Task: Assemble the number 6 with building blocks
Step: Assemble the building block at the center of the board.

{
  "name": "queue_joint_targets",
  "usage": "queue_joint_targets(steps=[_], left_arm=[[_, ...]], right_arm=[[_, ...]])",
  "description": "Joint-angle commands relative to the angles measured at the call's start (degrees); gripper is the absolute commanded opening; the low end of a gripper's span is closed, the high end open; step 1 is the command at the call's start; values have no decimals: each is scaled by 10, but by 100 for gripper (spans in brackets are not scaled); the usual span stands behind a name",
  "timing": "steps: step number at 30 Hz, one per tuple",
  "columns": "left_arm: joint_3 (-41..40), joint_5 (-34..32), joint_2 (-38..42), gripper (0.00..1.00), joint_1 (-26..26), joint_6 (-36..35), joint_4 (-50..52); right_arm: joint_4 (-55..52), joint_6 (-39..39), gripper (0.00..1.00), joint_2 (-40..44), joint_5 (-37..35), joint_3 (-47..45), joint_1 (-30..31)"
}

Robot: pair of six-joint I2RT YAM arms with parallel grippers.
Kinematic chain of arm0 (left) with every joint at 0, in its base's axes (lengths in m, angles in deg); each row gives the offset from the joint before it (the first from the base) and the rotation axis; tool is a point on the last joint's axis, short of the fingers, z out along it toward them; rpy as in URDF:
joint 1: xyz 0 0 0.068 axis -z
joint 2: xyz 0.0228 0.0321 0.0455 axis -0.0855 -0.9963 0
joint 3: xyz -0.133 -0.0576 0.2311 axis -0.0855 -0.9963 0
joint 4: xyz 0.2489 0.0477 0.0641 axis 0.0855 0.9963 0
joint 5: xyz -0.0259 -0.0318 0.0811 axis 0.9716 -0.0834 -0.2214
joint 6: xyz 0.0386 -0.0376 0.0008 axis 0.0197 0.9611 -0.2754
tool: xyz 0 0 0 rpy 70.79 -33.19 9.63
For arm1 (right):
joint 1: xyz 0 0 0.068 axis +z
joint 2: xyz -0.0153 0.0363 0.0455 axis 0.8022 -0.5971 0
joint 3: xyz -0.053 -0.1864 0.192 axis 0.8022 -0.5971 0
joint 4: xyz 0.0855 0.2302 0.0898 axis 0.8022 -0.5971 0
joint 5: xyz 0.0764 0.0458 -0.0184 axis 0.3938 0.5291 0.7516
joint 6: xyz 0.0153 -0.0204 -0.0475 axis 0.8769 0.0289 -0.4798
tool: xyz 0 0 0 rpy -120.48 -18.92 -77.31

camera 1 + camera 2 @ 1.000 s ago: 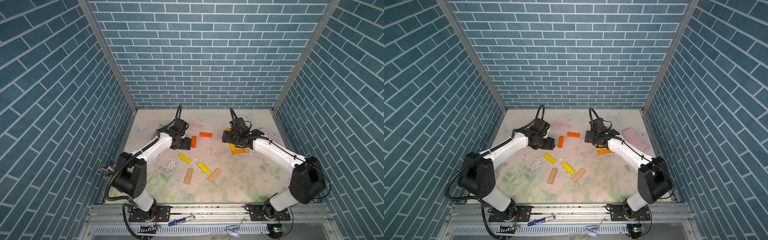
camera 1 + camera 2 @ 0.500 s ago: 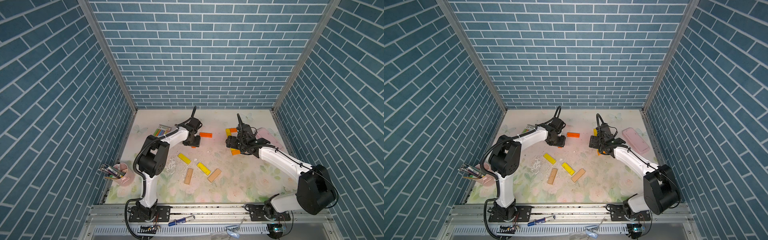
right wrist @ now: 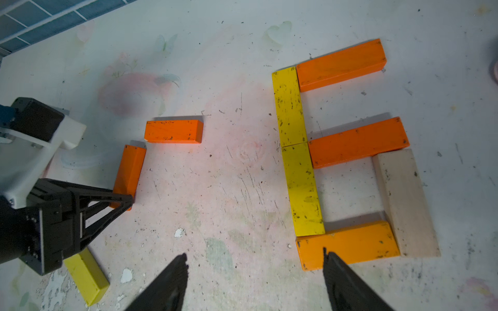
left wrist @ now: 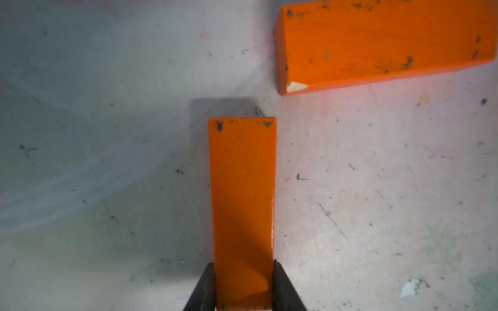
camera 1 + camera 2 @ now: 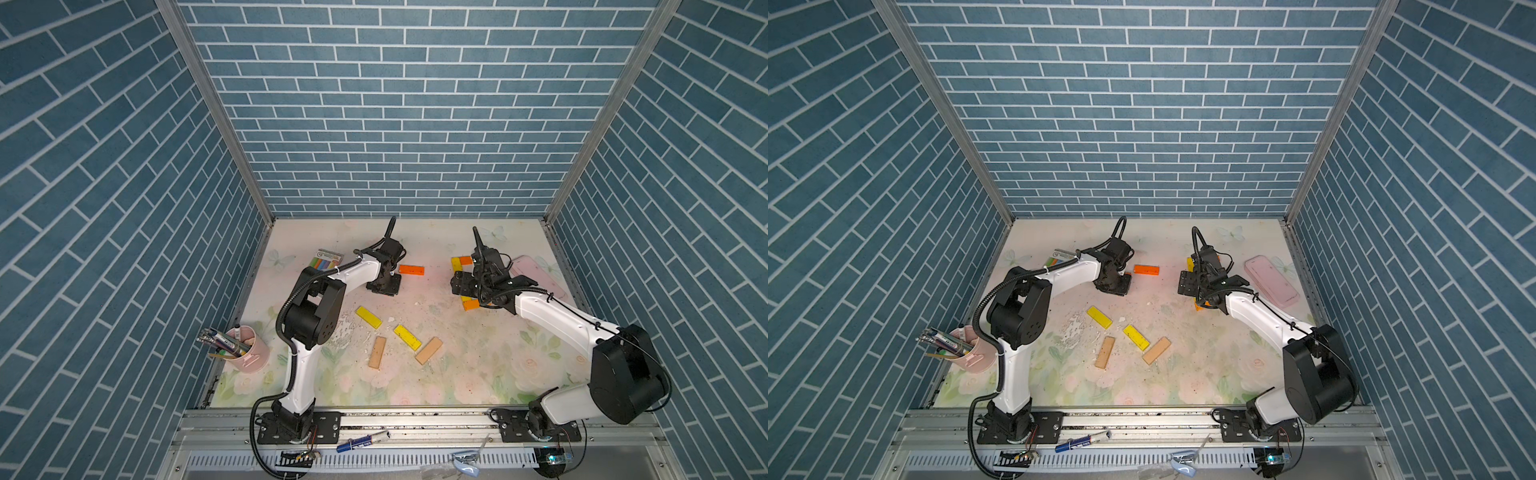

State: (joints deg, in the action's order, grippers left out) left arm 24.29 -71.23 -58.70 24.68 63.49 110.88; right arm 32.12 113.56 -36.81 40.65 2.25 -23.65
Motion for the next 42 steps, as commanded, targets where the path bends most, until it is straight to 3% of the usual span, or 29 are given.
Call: queue_joint_targets(steps=[1, 13, 42], left_arm=[[25, -12, -20, 24, -5, -7, 5], [89, -18, -61, 24, -9, -2, 38], [115, 6, -84, 27, -9, 28, 45]], right_arm=[[-3, -16, 80, -9, 7, 17, -3], [-5, -25, 79, -11, 10, 20, -6], [3, -23, 79, -14, 22, 5, -6]])
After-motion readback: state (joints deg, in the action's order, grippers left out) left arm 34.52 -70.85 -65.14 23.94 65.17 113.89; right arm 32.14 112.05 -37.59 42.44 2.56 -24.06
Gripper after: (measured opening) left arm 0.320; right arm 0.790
